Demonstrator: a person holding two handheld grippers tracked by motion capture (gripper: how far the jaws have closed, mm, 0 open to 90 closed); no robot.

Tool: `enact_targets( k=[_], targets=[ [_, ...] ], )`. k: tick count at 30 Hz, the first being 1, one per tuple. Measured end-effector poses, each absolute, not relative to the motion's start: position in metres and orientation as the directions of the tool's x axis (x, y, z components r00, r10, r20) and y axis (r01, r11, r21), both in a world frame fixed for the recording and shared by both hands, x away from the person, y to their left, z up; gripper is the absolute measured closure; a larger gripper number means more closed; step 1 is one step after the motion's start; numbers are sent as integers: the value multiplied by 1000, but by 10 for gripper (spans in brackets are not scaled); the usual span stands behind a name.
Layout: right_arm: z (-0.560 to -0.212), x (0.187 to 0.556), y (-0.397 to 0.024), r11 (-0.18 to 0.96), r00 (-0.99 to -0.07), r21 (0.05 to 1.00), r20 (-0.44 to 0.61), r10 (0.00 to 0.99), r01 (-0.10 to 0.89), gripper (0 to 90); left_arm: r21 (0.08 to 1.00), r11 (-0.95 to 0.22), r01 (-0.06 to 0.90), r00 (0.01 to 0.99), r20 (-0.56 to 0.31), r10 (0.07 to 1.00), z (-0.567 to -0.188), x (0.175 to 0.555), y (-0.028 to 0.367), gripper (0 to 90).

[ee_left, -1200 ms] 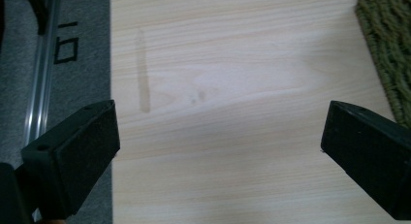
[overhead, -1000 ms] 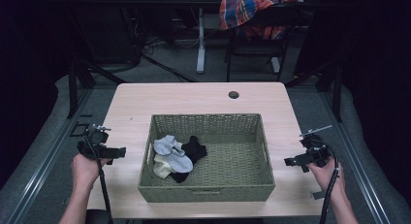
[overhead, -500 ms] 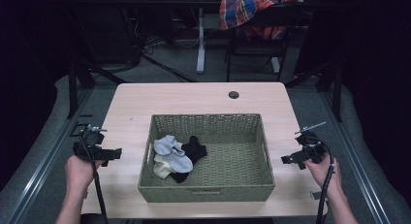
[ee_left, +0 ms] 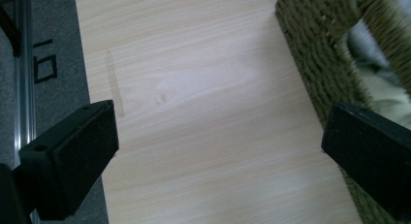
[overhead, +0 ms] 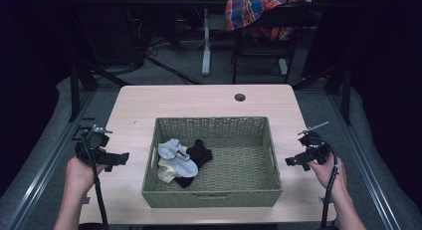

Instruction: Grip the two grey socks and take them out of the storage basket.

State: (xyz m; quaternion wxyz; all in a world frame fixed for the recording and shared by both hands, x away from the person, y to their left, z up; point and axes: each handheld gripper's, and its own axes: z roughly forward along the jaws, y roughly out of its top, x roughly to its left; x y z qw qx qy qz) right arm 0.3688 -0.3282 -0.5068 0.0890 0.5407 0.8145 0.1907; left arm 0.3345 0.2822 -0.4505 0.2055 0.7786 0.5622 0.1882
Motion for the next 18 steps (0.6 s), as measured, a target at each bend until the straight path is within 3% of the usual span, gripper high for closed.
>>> enact_targets(
  k=[10,18],
  targets=[
    [-510,376,-325,367,-419,365,74,905,856,0,553,-367,747,396,72,915,-420,333,249,1],
    [-507,374,-324,360,-417,386,74,906,849,0,548,-453,703,499,75,864,-401,349,211,0]
  ],
)
